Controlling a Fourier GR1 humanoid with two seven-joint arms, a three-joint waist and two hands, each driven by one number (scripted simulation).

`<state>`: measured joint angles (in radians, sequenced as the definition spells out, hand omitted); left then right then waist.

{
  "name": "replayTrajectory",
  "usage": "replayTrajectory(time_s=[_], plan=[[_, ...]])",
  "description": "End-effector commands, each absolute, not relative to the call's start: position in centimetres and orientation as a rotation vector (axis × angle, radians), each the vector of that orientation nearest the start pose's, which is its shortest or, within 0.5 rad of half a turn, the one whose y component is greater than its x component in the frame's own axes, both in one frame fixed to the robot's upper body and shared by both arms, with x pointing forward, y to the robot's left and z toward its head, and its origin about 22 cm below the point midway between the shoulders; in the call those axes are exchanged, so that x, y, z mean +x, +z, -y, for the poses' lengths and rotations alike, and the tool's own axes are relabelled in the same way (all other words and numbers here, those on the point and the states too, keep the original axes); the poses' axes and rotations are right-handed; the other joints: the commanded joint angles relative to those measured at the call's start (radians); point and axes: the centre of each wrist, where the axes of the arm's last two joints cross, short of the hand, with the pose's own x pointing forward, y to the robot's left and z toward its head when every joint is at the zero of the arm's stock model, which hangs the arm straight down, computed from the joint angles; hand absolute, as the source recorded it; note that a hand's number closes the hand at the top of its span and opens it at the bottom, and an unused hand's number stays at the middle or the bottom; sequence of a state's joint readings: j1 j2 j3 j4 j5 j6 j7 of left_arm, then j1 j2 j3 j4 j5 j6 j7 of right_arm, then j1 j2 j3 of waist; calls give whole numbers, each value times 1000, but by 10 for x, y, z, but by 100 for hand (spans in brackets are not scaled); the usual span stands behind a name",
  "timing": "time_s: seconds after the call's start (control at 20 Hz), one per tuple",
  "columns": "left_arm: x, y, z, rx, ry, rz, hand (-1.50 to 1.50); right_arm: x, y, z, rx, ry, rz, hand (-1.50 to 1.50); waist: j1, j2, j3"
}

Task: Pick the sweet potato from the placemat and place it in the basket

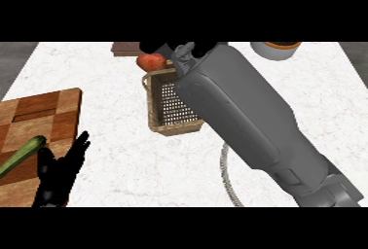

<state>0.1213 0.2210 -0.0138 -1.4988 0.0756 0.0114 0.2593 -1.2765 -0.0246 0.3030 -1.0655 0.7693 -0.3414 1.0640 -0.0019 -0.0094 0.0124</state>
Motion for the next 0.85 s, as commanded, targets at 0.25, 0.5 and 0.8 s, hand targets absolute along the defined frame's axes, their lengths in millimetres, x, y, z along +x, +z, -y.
replayTrajectory(time_s=[0.25,0.5,0.8], plan=[[199,-53,-304,164,-18,1007,0,361,277,16,-873,221,1573,-150,-5,8,-13],[187,-50,-312,173,-6,1011,0,356,298,65,-834,55,1568,-150,-15,3,-12],[177,-54,-315,174,5,1000,0,334,308,128,-895,0,1526,-150,-34,-2,-12]])
